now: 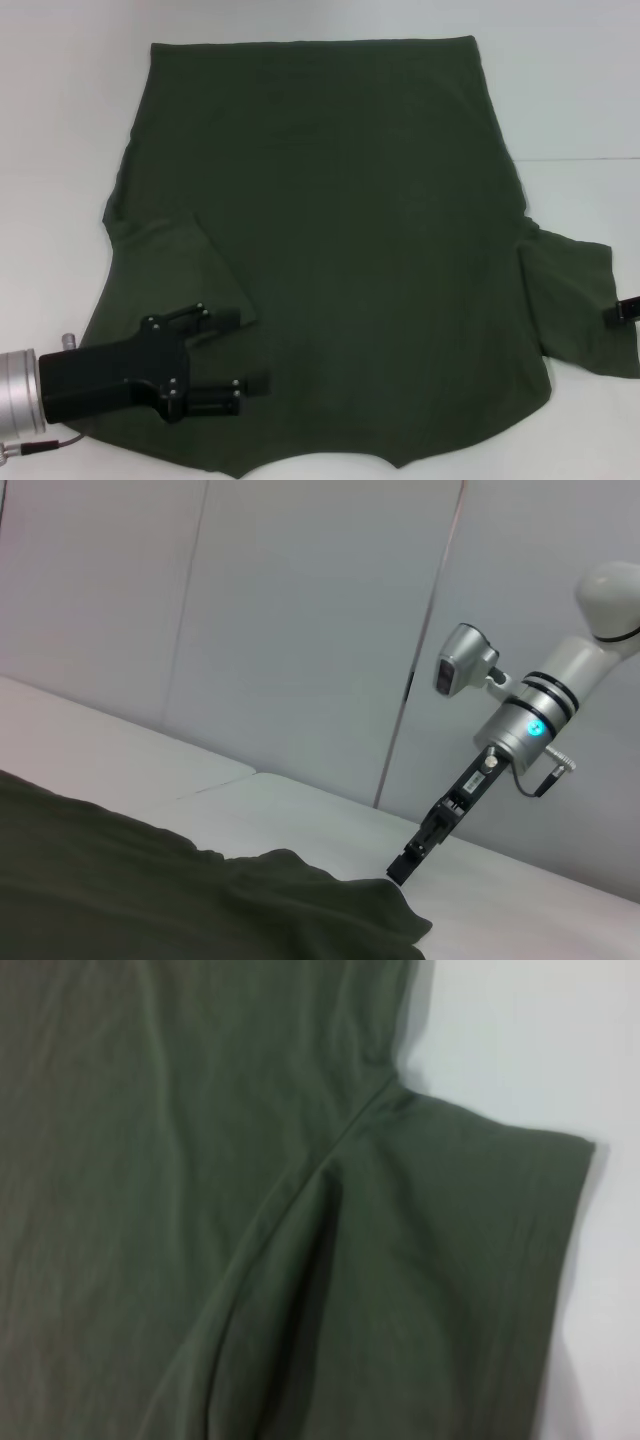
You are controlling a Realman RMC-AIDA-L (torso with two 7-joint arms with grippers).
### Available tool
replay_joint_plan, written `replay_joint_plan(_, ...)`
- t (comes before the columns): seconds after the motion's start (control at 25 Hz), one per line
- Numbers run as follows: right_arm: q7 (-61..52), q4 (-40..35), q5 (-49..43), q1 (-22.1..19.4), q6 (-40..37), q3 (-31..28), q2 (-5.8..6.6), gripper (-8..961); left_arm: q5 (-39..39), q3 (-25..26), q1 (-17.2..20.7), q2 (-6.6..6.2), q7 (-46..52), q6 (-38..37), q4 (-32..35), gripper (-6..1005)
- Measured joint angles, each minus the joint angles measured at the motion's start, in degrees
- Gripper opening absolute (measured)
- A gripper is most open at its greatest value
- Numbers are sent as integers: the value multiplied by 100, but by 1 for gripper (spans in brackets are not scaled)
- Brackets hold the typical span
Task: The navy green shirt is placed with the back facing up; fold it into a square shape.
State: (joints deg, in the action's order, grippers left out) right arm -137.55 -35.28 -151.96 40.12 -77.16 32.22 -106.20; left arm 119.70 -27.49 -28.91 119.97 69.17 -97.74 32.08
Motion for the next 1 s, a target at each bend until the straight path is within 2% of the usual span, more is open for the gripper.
replay_joint_plan(0.8, 211, 376, 36, 119, 412, 8, -105, 753, -11, 16, -10, -1, -18, -2, -35, 948)
replay_joint_plan(1.0, 149, 416, 131, 99, 353, -81, -68, 752, -75, 16, -18, -1, -17, -22, -36, 948)
